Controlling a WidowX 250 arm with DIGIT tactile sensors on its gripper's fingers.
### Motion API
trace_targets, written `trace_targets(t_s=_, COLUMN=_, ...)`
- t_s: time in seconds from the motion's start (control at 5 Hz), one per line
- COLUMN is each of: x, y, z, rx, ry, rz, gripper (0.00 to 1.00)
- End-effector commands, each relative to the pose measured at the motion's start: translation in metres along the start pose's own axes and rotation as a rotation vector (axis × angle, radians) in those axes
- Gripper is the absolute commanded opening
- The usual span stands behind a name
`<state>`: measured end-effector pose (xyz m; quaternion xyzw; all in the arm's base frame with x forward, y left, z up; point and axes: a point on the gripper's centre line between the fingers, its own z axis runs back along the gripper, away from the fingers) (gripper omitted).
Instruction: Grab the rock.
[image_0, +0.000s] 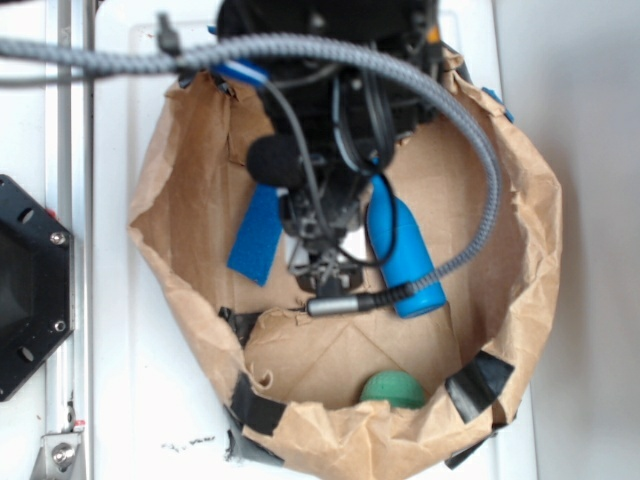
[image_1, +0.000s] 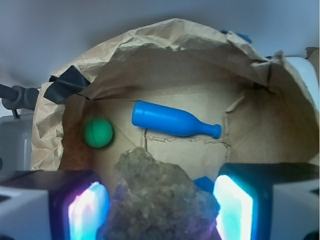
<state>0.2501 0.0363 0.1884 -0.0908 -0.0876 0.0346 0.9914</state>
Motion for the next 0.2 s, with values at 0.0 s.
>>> trace_targets(t_s=0.0, x=0.0037, y=-0.0044, z=-0.0035, rx=-0.010, ry=-0.028, rz=-0.008, gripper=0.00)
